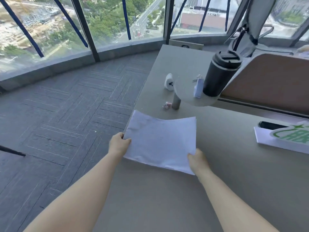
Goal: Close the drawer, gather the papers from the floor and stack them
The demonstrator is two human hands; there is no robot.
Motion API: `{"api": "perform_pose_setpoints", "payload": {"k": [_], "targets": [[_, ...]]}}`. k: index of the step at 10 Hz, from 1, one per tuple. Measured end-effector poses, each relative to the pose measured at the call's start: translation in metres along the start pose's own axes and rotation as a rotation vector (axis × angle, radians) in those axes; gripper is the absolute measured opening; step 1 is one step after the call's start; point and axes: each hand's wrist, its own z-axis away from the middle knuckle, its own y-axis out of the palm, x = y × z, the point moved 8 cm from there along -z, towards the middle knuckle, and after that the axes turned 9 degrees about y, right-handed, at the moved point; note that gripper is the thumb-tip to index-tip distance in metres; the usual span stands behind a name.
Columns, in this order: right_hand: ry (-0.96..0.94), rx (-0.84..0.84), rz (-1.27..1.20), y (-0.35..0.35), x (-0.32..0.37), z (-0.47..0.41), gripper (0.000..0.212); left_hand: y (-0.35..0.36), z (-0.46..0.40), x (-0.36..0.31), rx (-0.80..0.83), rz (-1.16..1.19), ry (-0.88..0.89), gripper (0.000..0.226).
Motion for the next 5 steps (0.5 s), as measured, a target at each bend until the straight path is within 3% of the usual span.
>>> {"api": "perform_pose_setpoints", "payload": {"k": [2,3,4,5], "targets": [[0.064,-0.115,0.174,-0.008,-0.007,0.005,0.016,0.003,-0.002,0.009,-0.021,-0.078,-0.016,0.026],[0.135,-0.256,0.425,-0.02,-0.012,0.014,0.037,0.002,0.002,0.007,-0.074,-0.191,0.007,0.037],[0.14,-0.298,0.454,-0.029,-0.018,0.02,0.049,-0.001,0.009,0.01,-0.126,-0.298,0.041,0.041],[0.11,-0.229,0.207,-0.034,-0.032,0.026,0.043,-0.003,0.022,0.014,-0.176,-0.249,0.059,0.034]]}}
